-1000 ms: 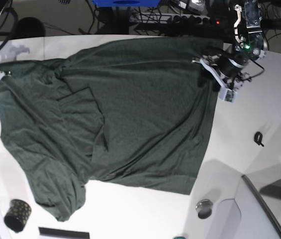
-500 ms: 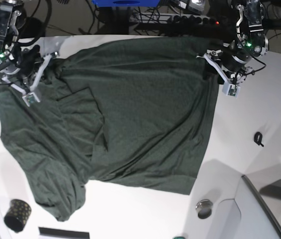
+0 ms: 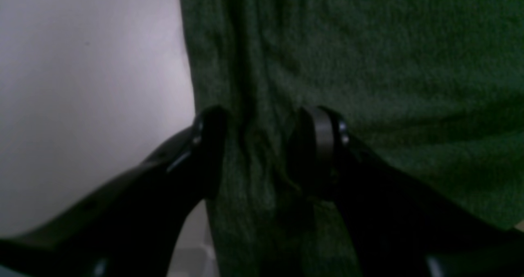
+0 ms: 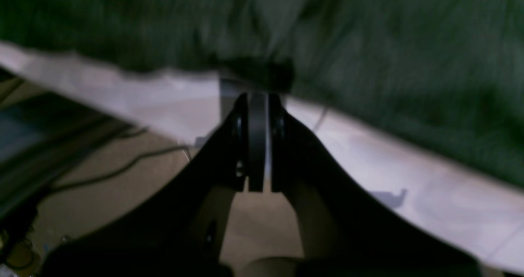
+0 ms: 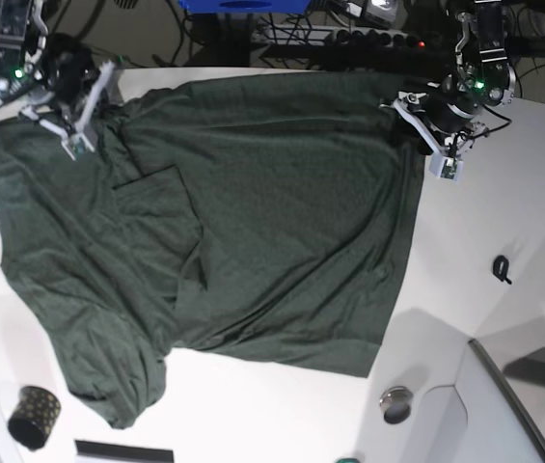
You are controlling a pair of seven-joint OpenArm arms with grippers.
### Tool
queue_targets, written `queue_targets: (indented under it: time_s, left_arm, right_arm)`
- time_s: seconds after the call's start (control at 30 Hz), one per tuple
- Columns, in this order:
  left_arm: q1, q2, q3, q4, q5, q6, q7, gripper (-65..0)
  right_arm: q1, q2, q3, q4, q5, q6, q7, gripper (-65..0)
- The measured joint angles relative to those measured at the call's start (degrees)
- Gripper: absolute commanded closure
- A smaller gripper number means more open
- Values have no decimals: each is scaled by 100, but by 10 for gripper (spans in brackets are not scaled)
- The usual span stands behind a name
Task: Layout the t-shirt on the table in an organized manner, then fold the t-shirt properly
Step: 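Grasp the shirt hem corners with both grippers, then pull the held shirt edges apart with both grippers to stretch it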
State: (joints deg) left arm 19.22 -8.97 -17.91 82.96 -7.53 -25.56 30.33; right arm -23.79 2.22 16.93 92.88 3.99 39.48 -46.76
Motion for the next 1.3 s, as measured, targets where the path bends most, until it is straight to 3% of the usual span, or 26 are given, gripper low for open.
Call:
queue_targets:
  time_s: [0.1,0.23,0.4,0.67,0.93,1.13,1.3]
  left_arm:
    - [17,-74,0,-7,0,-20,13,-281]
    - [63,-101,-13,92,2,-17,103,-281]
    - [50,-122,-323,365,9,-11,122,-281]
    - [-400,57,-299,243,-22,-17,118,-281]
    - [-761,81,-267,-667,-20,-4,-63,-281]
    - [-520,68,-306,-741,-46,-17,-688,-281]
    - [-323,109,-422,-310,-20,-20,-442,-281]
  right_arm:
    - [-212,15,22,170,0,2,-127,-8]
    - [-199,267,37,555,-2,0,-227,-8]
    - [111,72,-310,857,-20,-11,-297,-8]
    - [704,-37,-557,-72,-2,-50,-262,-8]
    - [-11,-33,-579,153,-15,-55,-236,-8]
    - [-168,-35,-581,391,7,-61,-149,-8]
    - [-302,-46,-566,1130,-2,-63,-262,-8]
